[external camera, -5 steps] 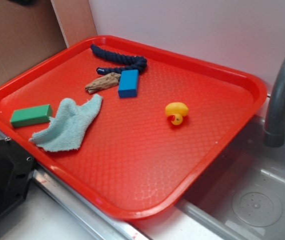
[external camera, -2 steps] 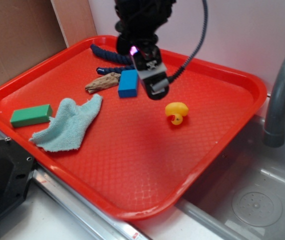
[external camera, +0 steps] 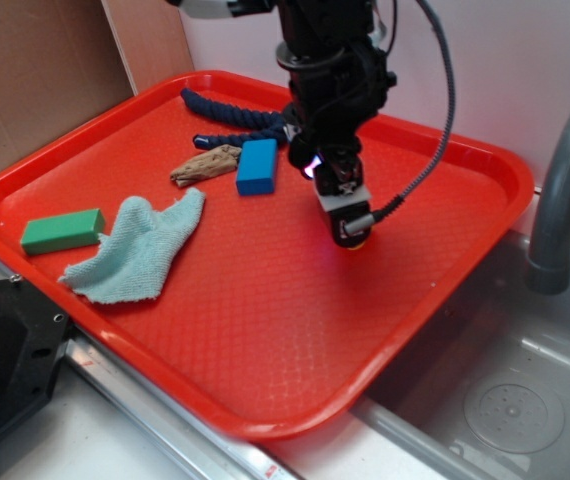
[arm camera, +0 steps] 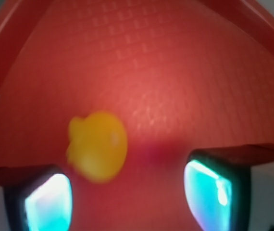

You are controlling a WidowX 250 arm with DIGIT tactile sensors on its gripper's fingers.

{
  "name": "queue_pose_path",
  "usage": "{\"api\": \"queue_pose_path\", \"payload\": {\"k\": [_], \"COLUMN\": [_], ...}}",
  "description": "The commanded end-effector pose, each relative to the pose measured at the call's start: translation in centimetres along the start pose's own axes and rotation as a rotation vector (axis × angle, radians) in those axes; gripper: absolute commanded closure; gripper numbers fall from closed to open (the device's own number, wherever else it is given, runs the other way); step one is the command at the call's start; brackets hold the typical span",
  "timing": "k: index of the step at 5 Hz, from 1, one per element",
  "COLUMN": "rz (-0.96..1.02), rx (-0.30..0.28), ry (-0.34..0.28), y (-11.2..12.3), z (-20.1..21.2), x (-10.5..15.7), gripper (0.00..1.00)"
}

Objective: Grab the yellow duck.

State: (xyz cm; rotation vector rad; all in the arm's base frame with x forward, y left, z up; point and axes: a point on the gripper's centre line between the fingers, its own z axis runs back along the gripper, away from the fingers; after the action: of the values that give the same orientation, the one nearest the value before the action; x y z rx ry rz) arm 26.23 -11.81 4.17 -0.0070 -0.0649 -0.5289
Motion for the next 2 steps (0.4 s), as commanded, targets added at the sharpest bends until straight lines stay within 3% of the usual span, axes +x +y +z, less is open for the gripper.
{"api": "queue_pose_path", "payload": {"k": [1, 2], "rz": [-0.14, -0.187], "rx": [-0.105, -0.078], "ry": [-0.053, -0.046], "y": [-0.24, -0.45], "z": [0.6, 0.66], "x": [1.88, 2.02], "gripper": [0.75, 1.0]}}
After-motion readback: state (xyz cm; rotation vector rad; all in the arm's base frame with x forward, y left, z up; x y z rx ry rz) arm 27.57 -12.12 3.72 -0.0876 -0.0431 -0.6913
